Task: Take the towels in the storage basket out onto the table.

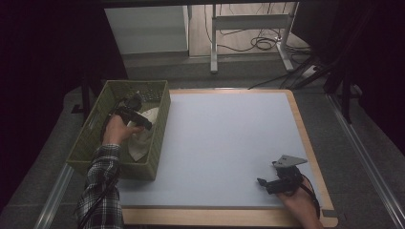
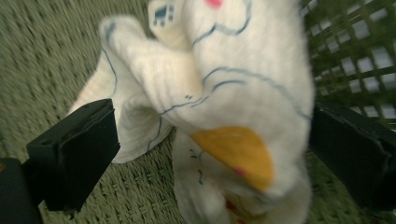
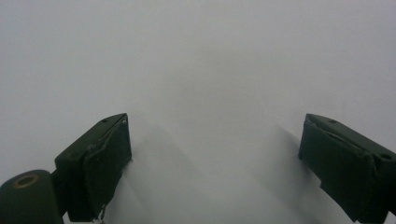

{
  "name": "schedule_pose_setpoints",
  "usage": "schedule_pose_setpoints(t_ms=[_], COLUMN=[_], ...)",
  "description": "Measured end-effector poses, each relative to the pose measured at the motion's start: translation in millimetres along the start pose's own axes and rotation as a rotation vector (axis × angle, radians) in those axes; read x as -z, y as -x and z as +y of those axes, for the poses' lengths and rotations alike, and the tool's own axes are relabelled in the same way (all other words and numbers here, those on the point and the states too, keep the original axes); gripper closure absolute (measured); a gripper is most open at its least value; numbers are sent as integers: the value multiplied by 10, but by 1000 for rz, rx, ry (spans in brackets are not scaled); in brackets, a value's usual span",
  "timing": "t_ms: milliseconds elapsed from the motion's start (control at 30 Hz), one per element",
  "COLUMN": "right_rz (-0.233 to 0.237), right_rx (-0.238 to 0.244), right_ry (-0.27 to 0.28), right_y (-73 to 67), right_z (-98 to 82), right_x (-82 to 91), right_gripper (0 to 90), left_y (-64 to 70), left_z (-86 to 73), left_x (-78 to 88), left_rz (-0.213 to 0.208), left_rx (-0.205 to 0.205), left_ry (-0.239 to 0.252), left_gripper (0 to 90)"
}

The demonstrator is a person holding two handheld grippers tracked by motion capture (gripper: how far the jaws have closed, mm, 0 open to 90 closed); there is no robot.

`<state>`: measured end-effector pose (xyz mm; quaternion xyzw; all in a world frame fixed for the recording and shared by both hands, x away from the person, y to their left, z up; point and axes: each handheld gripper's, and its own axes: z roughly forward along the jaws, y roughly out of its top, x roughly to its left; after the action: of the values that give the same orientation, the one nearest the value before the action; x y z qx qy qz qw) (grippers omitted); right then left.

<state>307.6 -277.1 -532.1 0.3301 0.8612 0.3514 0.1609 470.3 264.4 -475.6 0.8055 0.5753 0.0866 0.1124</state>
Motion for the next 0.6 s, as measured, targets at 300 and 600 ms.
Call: schedule_pose_setpoints(t_ms=[300,600], right_rz=[-1,0], right_rx=[0,0], right_ry=[1,1], right_y=[0,-1], right_z=[0,0], right_x=[-1,-1], right_gripper=[94,94], left_y=[-93,-98], left_z=[-51,-69], left_x=[-279,-229], left_rz=[-29,-100], left_rx=[-2,-10], left_ry=[-146,-161], left_gripper=[225,800])
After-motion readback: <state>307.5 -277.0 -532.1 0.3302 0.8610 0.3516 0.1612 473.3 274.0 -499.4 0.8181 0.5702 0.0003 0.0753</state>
